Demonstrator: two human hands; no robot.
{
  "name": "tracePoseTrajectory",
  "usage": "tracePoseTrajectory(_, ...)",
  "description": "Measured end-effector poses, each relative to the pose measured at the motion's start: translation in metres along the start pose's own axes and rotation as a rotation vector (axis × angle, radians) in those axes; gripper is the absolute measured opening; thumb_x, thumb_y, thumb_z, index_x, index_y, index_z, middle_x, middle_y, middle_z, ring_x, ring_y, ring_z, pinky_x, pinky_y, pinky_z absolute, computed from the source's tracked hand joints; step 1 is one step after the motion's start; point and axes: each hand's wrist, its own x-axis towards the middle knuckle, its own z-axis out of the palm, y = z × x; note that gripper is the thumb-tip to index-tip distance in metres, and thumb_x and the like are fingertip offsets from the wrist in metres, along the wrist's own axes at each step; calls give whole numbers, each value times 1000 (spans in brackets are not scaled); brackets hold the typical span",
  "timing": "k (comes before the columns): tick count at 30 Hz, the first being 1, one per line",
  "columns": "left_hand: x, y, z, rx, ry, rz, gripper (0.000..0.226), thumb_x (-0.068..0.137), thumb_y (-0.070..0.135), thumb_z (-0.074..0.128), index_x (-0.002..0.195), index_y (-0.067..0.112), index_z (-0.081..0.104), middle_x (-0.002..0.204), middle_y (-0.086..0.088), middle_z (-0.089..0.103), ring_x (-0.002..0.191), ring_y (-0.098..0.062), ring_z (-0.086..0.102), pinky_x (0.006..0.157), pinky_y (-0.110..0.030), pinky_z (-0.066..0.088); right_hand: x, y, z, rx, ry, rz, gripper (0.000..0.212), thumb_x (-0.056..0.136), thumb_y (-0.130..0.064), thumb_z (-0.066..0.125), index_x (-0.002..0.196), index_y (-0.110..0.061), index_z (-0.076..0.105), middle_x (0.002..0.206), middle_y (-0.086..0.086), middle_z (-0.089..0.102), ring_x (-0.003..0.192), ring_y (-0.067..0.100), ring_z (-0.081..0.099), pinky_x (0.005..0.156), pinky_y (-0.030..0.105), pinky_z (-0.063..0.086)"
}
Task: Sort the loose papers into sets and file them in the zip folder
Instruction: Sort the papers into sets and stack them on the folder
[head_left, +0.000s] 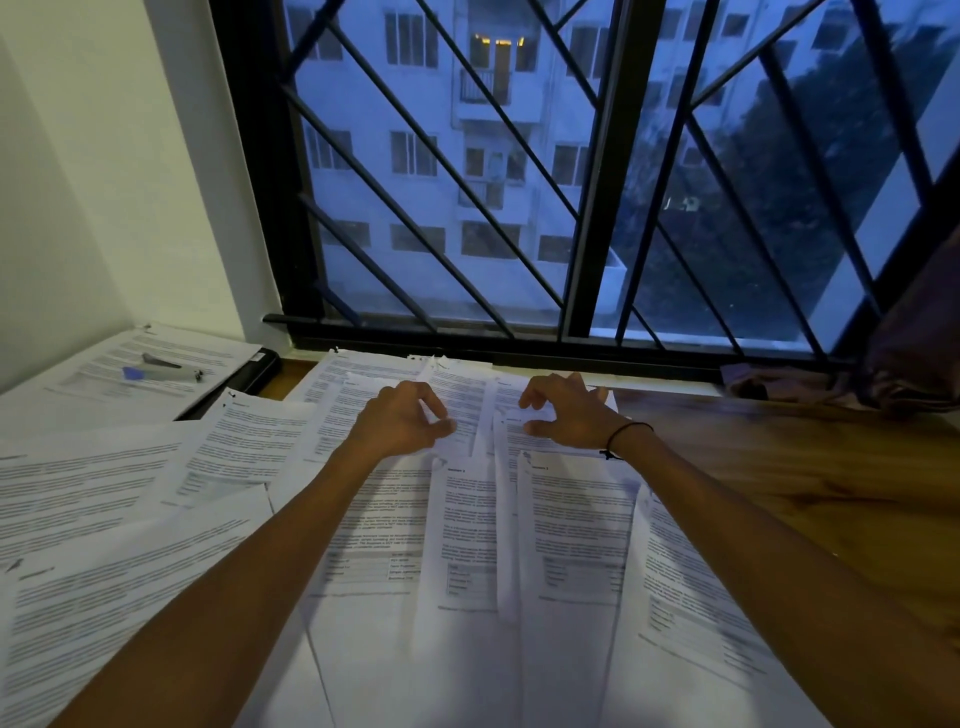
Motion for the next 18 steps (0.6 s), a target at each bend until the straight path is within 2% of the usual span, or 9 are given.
tracePoseTrajectory(3, -3, 1, -1, 121, -25, -35, 36, 77, 63, 79, 89, 32, 66, 89, 3, 74, 82, -14, 72, 86, -39, 59, 1, -7, 3, 3, -32, 2, 43, 83, -60, 73, 116, -36, 59, 117, -7, 57, 114, 18, 38, 90, 42, 22)
tracePoseTrajectory(7, -6, 7, -2, 28, -137, -117, 46, 75, 64, 80, 97, 26, 67, 72, 3, 77, 68, -11, 75, 82, -36, 61, -4, -16, 3, 14, -95, -15, 61, 74, -67, 77, 123, -38, 56, 122, -6, 53, 117, 16, 36, 91, 41, 21)
tracePoseTrajectory(9, -7, 11, -2, -21, -200, -145, 47, 75, 58, 84, 101, 23, 68, 74, 0, 77, 69, -12, 75, 82, -36, 63, -5, -18, 6, -3, -114, -16, 66, 72, -69, 77, 126, -40, 54, 123, -6, 52, 118, 16, 35, 91, 41, 22)
tracePoseTrajectory(11, -7, 15, -2, -68, -273, -152, 50, 76, 51, 86, 109, 19, 69, 91, -4, 76, 72, -14, 73, 81, -33, 62, -5, -19, 7, -17, -122, -21, 68, 71, -70, 77, 127, -41, 52, 124, -6, 51, 119, 18, 36, 92, 42, 23)
tracePoseTrajectory(13, -9, 19, -2, -107, -329, -135, 50, 77, 40, 89, 115, 16, 69, 102, -4, 71, 73, -13, 69, 71, -26, 60, -5, -19, 8, -28, -124, -26, 69, 71, -70, 77, 128, -40, 52, 124, -5, 51, 119, 18, 36, 94, 43, 25)
tracePoseTrajectory(16, -10, 19, -3, -129, -376, -101, 44, 76, 23, 91, 115, 15, 72, 96, -1, 67, 76, -10, 64, 59, -15, 53, -4, -19, 9, -35, -128, -22, 70, 72, -69, 77, 129, -39, 51, 124, -5, 49, 119, 19, 35, 96, 44, 25)
tracePoseTrajectory(18, -8, 14, -3, -121, -398, -77, 37, 76, 17, 91, 111, 13, 78, 91, 0, 71, 83, -11, 66, 62, -11, 52, -4, -17, 10, -37, -139, -24, 70, 72, -68, 78, 130, -39, 50, 124, -5, 48, 120, 19, 34, 97, 44, 23)
